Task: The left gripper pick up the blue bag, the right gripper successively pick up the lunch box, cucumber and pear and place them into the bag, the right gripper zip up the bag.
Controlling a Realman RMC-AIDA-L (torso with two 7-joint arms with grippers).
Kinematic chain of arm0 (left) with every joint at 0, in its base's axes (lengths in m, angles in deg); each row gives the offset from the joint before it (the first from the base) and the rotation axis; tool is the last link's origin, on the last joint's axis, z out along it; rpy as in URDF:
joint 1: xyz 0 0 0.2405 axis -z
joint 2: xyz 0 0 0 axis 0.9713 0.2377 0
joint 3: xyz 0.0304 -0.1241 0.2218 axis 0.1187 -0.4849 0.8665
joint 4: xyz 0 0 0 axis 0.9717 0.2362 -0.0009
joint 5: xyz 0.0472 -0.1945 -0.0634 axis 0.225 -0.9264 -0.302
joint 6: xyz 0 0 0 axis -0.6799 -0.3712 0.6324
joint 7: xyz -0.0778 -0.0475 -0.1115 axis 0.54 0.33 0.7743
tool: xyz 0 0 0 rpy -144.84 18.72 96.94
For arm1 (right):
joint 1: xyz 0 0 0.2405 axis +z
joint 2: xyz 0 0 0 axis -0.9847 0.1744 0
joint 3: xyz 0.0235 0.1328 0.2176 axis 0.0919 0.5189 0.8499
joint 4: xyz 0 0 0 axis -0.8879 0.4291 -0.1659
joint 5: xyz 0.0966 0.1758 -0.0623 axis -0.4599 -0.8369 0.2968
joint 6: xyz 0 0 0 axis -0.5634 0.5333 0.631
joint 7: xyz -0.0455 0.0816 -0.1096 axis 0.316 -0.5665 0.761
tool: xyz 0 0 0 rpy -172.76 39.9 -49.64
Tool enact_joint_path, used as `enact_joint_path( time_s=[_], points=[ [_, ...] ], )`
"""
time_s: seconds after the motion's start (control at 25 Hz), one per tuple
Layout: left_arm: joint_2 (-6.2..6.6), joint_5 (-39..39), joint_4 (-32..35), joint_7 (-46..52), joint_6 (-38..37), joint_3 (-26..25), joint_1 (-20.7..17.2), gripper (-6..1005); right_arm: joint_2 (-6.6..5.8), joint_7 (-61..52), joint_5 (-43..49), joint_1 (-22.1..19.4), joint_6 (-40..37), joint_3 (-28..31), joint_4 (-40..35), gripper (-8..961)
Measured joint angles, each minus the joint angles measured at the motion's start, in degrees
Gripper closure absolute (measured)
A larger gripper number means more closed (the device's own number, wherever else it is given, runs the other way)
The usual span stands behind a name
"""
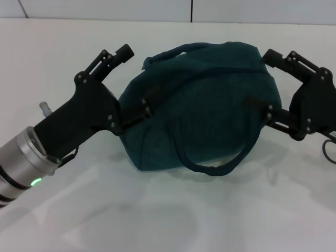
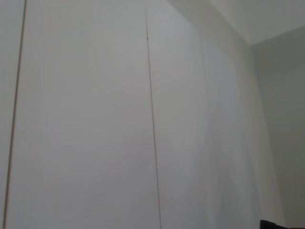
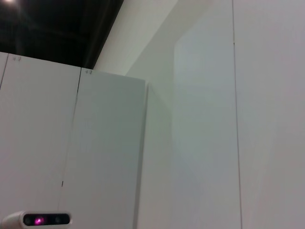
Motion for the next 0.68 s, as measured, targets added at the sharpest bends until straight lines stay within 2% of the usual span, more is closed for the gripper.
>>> enact_joint_path(
  time_s=[0.68],
  points=[
    [-0.05,0.14,-0.7,-0.81,0.53,0.14,0.45,104,0.47,0.14,-1.8,-0.09,0.63,0.53,0.9,208]
  ],
)
